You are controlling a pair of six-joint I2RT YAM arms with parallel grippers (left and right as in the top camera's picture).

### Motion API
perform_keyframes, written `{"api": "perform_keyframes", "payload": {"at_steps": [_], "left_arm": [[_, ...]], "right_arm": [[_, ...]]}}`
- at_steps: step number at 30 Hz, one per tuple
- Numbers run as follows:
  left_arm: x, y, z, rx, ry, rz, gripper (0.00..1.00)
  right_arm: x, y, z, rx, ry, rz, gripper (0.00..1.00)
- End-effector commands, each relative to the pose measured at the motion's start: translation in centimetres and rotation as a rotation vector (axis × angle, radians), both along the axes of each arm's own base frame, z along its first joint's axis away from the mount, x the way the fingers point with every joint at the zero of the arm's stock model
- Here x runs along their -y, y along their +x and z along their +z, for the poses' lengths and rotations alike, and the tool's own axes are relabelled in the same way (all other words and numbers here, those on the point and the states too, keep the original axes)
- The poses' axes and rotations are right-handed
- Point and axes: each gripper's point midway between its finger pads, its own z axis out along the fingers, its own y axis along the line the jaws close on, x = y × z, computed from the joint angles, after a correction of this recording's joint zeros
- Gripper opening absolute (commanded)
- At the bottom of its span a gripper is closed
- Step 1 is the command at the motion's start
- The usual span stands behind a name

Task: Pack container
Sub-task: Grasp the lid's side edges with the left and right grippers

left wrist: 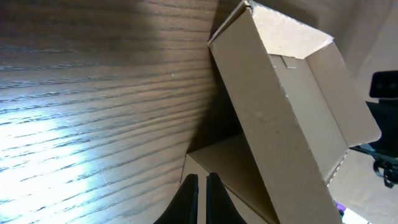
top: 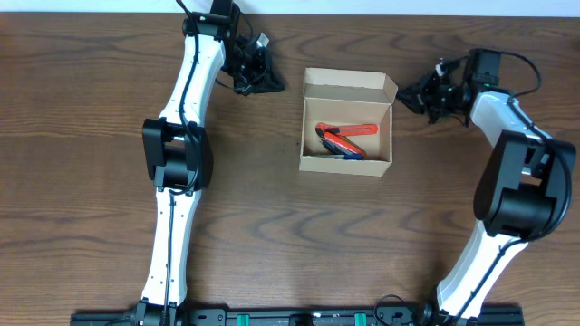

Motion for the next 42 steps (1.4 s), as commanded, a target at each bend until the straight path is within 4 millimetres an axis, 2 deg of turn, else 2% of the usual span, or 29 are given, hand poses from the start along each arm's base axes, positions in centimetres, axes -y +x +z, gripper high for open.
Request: {"api": "perform_keyframes", "payload": {"at_steps": [1,4,19,25,30,42], "left_arm": [[0.1,0.0,1.3,0.009,-0.027,0.003,0.06],[0.2,-0.1,1.3,0.003,-0.027,0.003,0.06],[1.1,0.0,1.1,0.030,-0.008,-0.014,0.06],[1.1,0.0,1.1,0.019,-0.008,-0.004,0.06],[1.1,0.0,1.1,0.014,-0.009,0.001,0.06],[2.2,-0.2,1.2,-0.016,-0.097,-0.006,0.06]], "right_arm": [[-1.5,-0.3,-1.6,-0.058,0.074,0.008,0.01],[-1.6,-0.2,-2.1,-0.074,0.088,-0.004,0.02],[-1.3,0.9,-2.0,0.002,0.071,0.006,0.02],[-2.0,1.0,-3.8,-0.014,0.140,0.024,0.02],[-2.6,1.2,-4.3,-0.005,0.202,0.042,0.02],[-3.0,1.8,-2.8,0.052,0.252,0.069,0.02]]}}
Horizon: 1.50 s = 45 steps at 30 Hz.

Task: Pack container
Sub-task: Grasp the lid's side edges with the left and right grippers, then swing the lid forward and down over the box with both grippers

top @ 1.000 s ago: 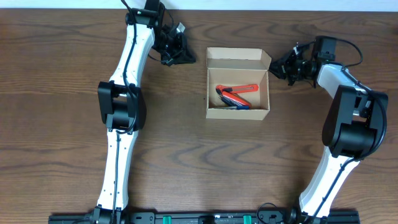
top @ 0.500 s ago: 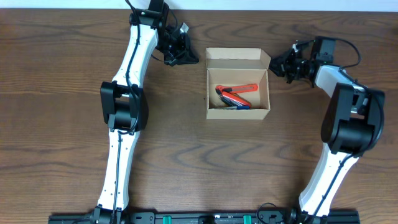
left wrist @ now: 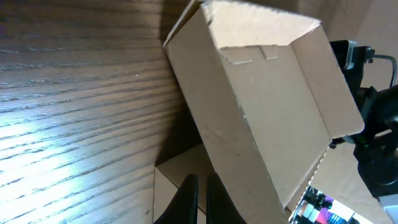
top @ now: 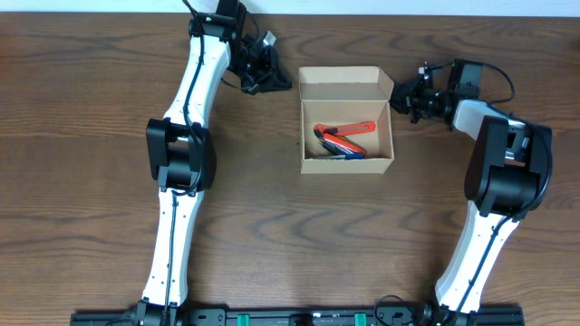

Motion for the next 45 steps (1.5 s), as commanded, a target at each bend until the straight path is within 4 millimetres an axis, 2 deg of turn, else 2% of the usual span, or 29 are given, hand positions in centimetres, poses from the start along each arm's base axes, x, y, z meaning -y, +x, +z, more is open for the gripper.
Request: {"api": "perform_keyframes", "payload": {"at_steps": [1,14,25,34,38,45], "left_arm": [[0.7,-0.2,0.6,-0.021,-0.060,-0.002,0.06],[1.2,0.1,1.1,-0.014,-0.108,-0.007,0.06],[-0.2,-0.6,-2.2,-0.112,-0.040,0.043,0.06],[1.5,-0.5,-1.9,-0.107,-0.087,0.033,0.06],[2.4,-0.4,-1.3,-0.104,-0.168,0.018,0.06],[2.8,-0.1,-1.4,-0.091,-0.196,0.015,0.06]], "right_arm": [[-0.8,-0.4,0.4,-0.012,0.054,0.027,0.02],[-1.0,-0.2,1.3,0.020,0.084,0.045,0.02],[-1.0,0.0,1.5,0.030,0.089,0.042,0.01],[-1.1,0.0,1.6,0.030,0.093,0.045,0.01],[-1.1,-0.1,1.7,0.031,0.100,0.051,0.01],[-1.2,-0.2,1.9,0.037,0.108,0.060,0.02]]}}
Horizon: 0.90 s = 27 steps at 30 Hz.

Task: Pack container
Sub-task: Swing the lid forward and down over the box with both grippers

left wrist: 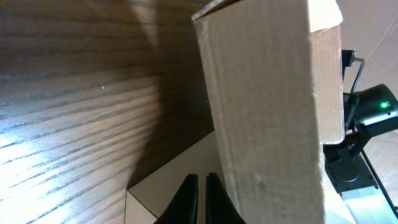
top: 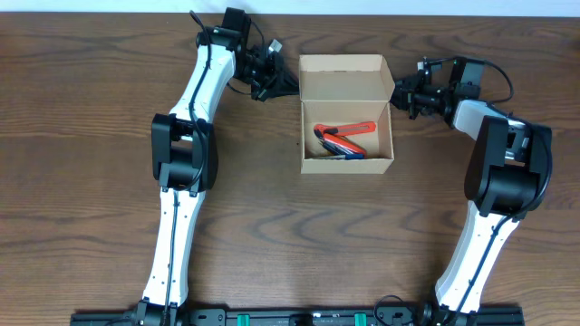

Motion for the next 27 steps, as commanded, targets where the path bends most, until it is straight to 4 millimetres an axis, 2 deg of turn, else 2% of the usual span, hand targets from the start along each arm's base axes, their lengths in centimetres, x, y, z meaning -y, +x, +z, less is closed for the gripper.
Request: {"api": "perform_keyframes", "payload": {"at_steps": [1,6,12,20,27], "left_arm": [[0.7,0.2,0.5,0.011,-0.060,-0.012,0.06],[1.0,1.4,1.2,0.079,-0.096,-0.011,0.06],[0.9,1.7,1.5,0.095,-0.109,-0.008,0.06],[1.0,3.4,3.9,0.179,-0.235,-0.014,0.06],[1.3,2.5,6.2,0.178,-0.370,-0.072,0.06]], "right_arm": [[-0.5,-0.3,0.1,0.001,0.026,0.024,0.02],[-0.6,0.0,1.0,0.058,0.035,0.043,0.01],[-0.7,0.1,1.4,0.080,0.045,0.055,0.02],[-1.0,0.3,2.7,0.156,0.062,0.089,0.02],[-1.3,0.4,4.7,0.204,0.116,0.122,0.01]]}}
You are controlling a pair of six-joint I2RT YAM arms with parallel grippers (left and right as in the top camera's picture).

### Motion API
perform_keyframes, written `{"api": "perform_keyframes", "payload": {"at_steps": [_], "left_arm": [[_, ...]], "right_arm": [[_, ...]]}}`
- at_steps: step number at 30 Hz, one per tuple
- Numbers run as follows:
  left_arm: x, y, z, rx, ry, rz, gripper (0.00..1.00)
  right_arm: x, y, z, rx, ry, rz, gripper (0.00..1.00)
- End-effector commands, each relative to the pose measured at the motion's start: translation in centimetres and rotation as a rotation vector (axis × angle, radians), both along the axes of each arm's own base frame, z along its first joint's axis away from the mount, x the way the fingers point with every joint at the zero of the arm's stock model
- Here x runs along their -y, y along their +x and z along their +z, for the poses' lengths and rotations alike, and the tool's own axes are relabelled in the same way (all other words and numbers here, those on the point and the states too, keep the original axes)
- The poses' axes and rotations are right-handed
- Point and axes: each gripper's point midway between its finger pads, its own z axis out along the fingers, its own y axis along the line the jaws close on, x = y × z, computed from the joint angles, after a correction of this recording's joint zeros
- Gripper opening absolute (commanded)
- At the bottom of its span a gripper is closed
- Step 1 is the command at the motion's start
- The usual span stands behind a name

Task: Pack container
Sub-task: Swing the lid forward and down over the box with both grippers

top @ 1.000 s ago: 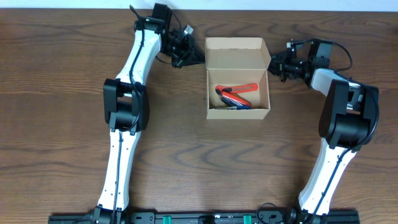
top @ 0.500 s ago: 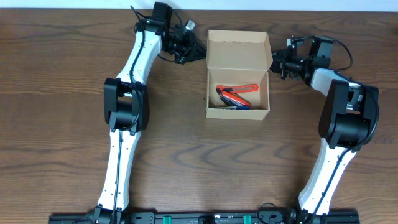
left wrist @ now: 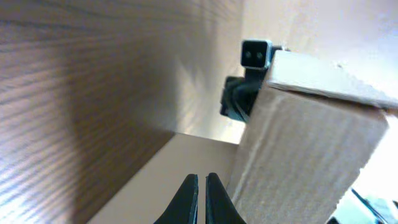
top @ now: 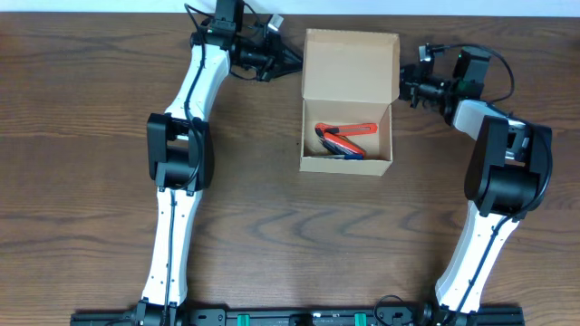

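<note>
An open cardboard box (top: 348, 166) sits mid-table with a red-orange tool (top: 355, 129) and blue-handled items (top: 343, 150) inside. Its rear lid flap (top: 352, 68) is lifted and shows a broad tan face in the overhead view. My left gripper (top: 292, 62) is at the flap's left edge. In the left wrist view this gripper (left wrist: 202, 177) has its fingers together, with tan cardboard (left wrist: 311, 143) just to the right. My right gripper (top: 405, 83) is against the flap's right edge; its jaws are too small to read.
Dark wooden table (top: 91, 181) runs all round the box. The table's back edge and a pale wall lie right behind the box and both grippers. The right arm's black wrist (left wrist: 252, 74) shows past the cardboard in the left wrist view.
The lid flap has come further up and shows a larger face from overhead. My left gripper has shifted slightly toward the back; the wrist view now looks along the flap's outer face.
The rear flap first lay folded back and low, with both grippers off to the box's sides. Then both grippers were closer to the flap's ends, and the flap stood higher at each moment. Now it is raised, with a gripper at each edge.
</note>
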Motion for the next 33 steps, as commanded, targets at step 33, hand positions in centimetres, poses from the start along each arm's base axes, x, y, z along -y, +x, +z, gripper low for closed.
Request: {"api": "perform_keyframes", "payload": {"at_steps": [33], "left_arm": [[-2.2,-10.7,9.7,0.076,0.084,-0.202,0.06]], "right_arm": [[-4.2,-5.9,11.6,0.179,0.148,0.340,0.02]]}}
